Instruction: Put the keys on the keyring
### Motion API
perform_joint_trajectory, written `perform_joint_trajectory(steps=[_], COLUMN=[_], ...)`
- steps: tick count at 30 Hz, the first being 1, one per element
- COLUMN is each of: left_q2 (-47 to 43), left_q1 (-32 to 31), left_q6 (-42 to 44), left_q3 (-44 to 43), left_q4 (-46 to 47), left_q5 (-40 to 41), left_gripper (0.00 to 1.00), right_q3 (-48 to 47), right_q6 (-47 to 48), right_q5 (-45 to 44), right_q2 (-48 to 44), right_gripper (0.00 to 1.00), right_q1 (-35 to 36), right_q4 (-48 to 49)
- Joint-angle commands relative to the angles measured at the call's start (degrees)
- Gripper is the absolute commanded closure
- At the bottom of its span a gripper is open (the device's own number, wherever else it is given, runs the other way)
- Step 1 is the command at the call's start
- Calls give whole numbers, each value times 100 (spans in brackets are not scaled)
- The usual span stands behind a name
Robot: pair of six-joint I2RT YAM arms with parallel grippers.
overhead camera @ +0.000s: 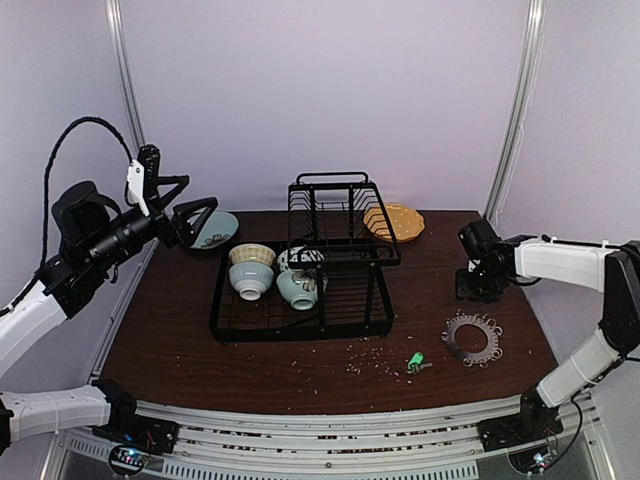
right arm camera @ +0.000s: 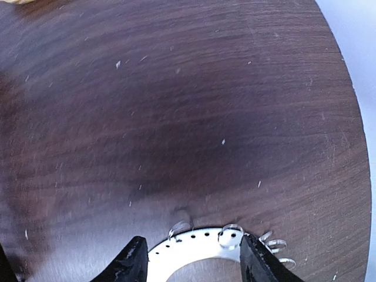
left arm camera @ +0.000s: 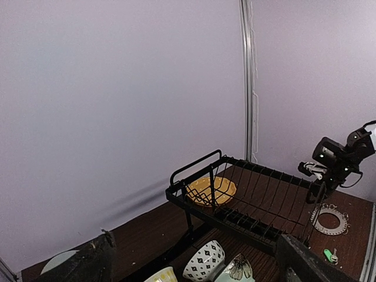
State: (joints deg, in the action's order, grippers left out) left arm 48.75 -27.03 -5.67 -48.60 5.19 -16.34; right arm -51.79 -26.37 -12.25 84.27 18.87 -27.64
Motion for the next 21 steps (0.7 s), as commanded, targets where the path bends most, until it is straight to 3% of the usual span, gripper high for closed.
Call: perform_joint_trajectory(steps=[1,14,21], left_q2=[55,-112,-106], left_q1=[-28,-25,-28], left_q6=[92,318,383], left_q3=[16,141,167], left_q4=[31,46,37], left_q5=[-185,-441,-482], left_gripper=[2,2,2], right_q3=[-410,-637,-512], right_q6=[-41,-93,-260], right_q5=[-63,-389,-836], right_q2=[645,1524,1412], right_gripper=[53,62,61], right_q1=[-50,196,424], right_q4=[48,-234,-484])
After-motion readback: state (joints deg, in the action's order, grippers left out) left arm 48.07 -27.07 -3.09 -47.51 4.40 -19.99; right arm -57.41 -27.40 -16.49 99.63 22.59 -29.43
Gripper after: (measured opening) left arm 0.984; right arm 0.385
